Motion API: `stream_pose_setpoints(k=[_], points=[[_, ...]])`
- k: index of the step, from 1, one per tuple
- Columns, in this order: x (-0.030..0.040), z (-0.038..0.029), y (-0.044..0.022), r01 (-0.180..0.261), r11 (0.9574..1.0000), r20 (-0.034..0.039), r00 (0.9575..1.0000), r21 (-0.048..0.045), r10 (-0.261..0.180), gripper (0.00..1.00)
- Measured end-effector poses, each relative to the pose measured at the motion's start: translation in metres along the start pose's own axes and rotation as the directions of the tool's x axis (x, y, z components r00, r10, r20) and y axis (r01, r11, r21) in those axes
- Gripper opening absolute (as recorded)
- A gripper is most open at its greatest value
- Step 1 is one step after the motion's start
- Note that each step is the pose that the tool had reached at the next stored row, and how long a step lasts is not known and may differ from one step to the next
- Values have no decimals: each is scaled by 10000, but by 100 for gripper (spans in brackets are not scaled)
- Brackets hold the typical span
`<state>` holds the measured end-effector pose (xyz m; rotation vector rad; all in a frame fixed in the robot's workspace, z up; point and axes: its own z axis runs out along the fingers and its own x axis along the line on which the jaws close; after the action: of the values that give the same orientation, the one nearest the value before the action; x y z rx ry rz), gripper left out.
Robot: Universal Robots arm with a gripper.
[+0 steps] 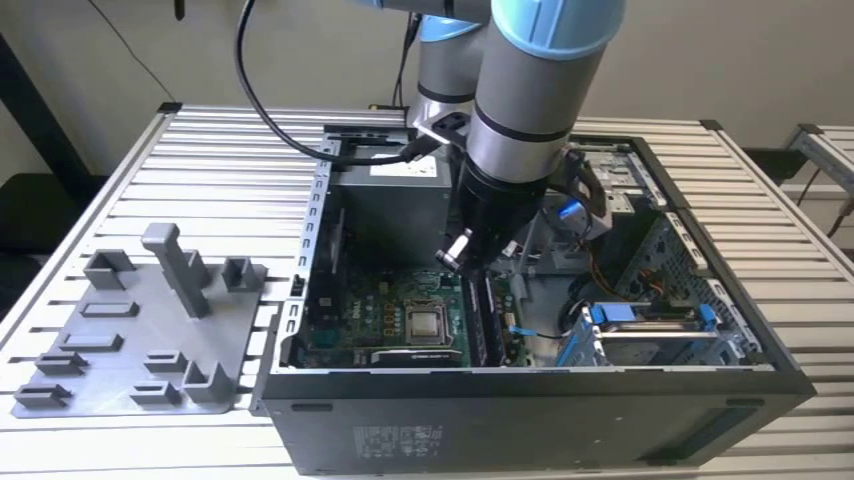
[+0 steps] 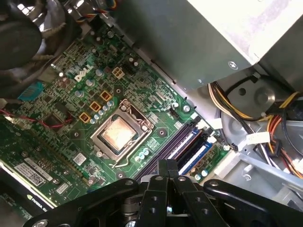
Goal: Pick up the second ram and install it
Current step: 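Press down the second ram until it locks into place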
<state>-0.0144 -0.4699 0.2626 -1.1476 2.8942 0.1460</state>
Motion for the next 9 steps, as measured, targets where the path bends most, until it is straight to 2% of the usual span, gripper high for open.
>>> stream_pose_setpoints(k=[5,9], points=[[4,0,4,454,9989,7,9990,-70,-454,11],[4,0,4,828,9965,4,9966,-116,-828,11]])
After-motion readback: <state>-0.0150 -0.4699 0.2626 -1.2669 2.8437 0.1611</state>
